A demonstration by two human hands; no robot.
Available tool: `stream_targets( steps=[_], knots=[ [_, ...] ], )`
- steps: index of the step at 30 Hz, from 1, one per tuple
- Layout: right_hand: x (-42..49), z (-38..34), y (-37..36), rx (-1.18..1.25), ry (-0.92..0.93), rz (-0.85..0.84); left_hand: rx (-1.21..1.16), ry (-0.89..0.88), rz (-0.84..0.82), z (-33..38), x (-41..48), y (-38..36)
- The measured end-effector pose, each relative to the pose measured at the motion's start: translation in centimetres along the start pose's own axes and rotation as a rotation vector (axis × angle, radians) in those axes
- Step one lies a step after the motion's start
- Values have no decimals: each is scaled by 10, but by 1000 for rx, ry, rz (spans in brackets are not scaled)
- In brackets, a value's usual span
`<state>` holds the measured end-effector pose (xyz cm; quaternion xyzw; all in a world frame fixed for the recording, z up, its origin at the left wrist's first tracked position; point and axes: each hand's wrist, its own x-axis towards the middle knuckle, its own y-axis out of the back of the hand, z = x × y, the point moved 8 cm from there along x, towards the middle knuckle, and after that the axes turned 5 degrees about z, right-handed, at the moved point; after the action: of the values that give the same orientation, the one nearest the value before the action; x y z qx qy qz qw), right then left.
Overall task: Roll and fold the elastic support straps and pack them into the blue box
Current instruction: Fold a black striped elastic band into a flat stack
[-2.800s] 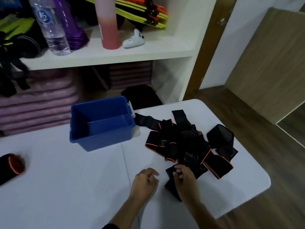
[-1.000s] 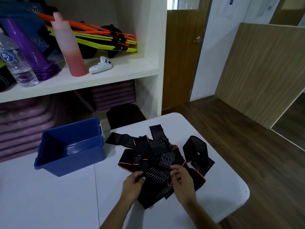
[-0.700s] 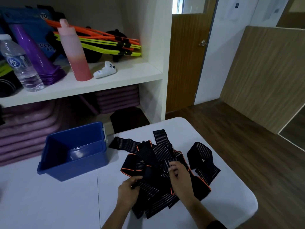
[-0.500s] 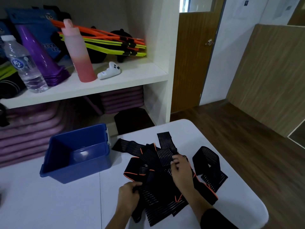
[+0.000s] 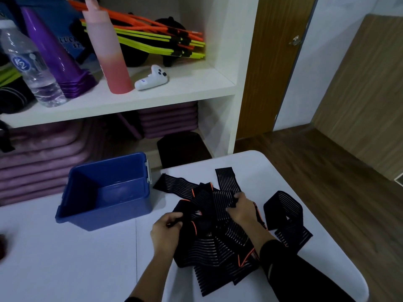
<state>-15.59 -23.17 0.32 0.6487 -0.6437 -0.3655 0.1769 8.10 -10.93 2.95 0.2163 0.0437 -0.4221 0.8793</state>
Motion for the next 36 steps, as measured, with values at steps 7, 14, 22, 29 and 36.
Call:
stream_targets(
  steps=[7,14,22,29,36],
  knots=[
    [-13,7,-10,32,-71,-330,-98,-20,-27,16,5,-6],
    [-3,-24,13,14,81,4,-76,-88,-54,32,8,-7],
    [-13,-61,7,533,94,-166,-207,-119,-2,55,13,1],
    [-2,-113,85,673,240,12,-390,-273,-84,137,2,-1],
    [-26,-183,156,824,412,-68,-525,-457,-171,235,-23,-1]
  ],
)
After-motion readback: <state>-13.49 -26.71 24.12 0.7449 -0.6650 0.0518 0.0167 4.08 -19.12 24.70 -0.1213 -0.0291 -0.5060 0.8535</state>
